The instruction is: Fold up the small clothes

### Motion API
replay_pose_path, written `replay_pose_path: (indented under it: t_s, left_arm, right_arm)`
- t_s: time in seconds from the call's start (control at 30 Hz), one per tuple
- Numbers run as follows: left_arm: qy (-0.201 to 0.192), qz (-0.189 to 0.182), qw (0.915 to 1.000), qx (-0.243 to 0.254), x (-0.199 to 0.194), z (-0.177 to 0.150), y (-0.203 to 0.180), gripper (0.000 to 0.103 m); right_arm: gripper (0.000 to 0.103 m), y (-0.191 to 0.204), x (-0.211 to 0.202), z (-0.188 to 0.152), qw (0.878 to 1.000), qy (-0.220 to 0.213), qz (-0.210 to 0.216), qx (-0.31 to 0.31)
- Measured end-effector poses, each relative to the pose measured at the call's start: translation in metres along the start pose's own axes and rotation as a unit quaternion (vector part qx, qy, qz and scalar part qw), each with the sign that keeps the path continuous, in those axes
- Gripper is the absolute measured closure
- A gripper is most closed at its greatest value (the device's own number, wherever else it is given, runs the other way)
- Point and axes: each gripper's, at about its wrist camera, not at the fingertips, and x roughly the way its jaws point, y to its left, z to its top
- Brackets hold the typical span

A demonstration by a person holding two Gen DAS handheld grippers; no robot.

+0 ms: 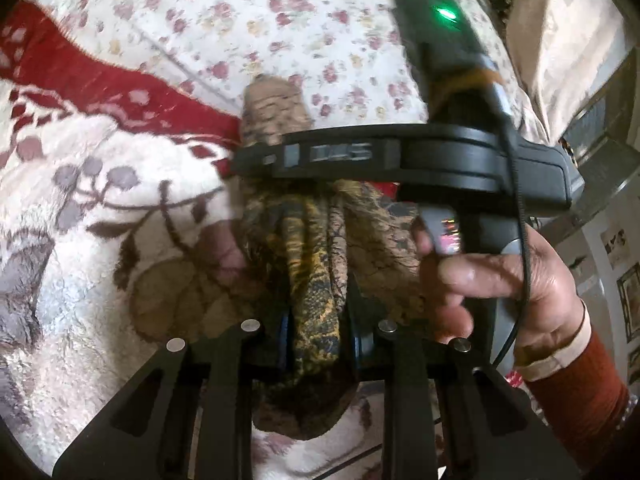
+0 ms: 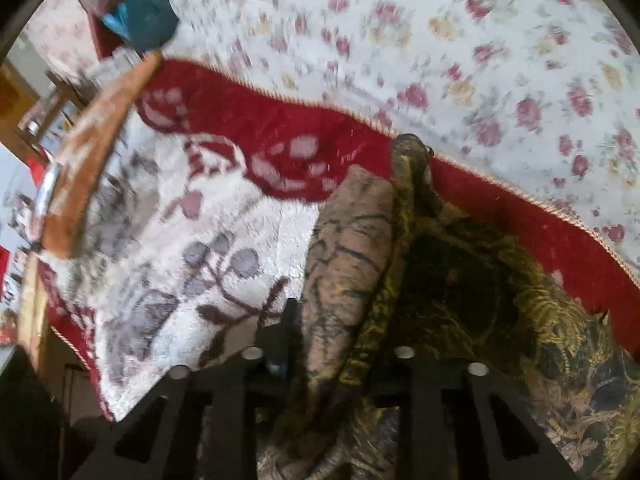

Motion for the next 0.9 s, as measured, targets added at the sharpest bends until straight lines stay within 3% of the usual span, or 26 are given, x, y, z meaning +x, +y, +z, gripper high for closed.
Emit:
replay_pose_path:
  t_s: [0.3, 0.5, 0.67, 0.8, 0.9]
  left_arm:
    - [0.019, -0.048, 0.9929, 0.108, 0.007, 0.021, -0.107, 0.082]
    - [0.062, -0.077, 0.9815, 0.164, 0.048, 0.022, -0.182, 0.081]
    - [0.113, -0.101, 0.9744, 0.166, 0.103, 0.01, -0.222, 0.081]
    - [0.166, -0.099, 0.9695, 0.151, 0.151, -0.005, -0.231, 0.082]
    - [0.19, -0.091, 0.9684, 0.134, 0.152, -0.01, -0.229, 0.081]
  right_arm:
    - [0.085, -0.064, -0.129, -0.027, 0.993, -0.093, 0.051, 0.047]
    - [0.085, -0.124, -0.188, -0.07, 0.989, -0.118, 0.03, 0.083]
    - [0.085, -0.183, -0.204, -0.106, 0.985, -0.116, 0.005, 0.125]
    - [0.085, -0.235, -0.174, -0.128, 0.979, -0.074, -0.052, 0.181]
    - [0.083, -0.264, -0.155, -0.149, 0.966, -0.05, -0.03, 0.252]
